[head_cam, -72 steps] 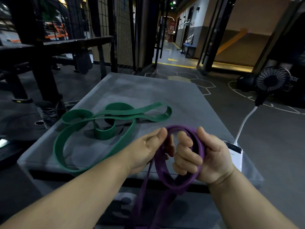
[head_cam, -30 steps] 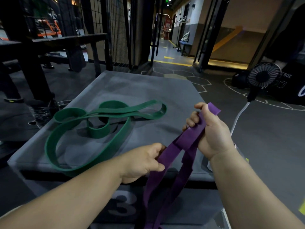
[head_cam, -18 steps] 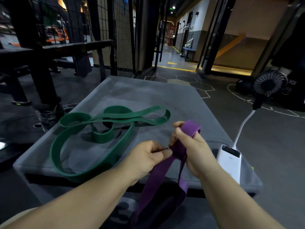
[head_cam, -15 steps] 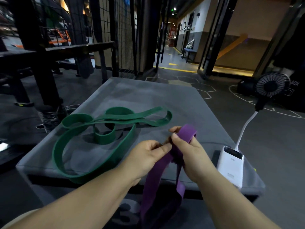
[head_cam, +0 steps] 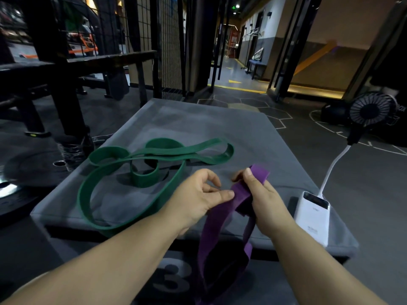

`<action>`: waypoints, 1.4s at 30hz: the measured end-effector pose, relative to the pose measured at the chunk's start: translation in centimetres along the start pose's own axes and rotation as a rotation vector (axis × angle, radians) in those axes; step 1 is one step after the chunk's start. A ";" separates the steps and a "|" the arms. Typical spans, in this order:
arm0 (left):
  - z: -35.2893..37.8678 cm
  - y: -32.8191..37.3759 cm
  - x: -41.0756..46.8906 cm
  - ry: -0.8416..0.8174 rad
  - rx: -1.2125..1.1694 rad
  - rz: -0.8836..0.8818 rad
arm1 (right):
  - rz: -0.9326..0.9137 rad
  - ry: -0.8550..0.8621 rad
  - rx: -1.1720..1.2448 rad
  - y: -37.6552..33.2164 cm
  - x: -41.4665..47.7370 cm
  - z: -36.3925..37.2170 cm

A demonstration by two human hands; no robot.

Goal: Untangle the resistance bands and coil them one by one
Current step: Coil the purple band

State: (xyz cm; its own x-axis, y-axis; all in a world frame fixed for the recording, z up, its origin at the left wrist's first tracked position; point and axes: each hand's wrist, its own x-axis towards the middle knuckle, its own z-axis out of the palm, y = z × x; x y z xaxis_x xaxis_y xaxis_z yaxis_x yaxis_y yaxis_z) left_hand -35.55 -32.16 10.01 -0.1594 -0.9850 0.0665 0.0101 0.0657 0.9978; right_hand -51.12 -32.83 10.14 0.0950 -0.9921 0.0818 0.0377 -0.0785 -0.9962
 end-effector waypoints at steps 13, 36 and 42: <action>0.0 0.0 -0.1 -0.101 -0.024 -0.081 | 0.028 0.012 -0.142 -0.9 -0.6 0.2; -5.4 3.7 0.7 -0.276 0.189 0.236 | 0.146 -0.445 -0.168 -0.6 -1.1 -2.5; -5.5 2.9 1.1 -0.206 0.240 0.212 | 0.263 -0.772 -0.122 -0.2 -1.5 -2.1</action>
State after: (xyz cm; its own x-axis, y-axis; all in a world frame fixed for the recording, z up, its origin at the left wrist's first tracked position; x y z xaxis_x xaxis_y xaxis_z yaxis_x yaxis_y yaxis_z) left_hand -30.23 -33.94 12.97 -0.3738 -0.8943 0.2461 -0.1635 0.3247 0.9316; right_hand -53.40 -31.52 10.16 0.7446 -0.6365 -0.2011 -0.1852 0.0925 -0.9783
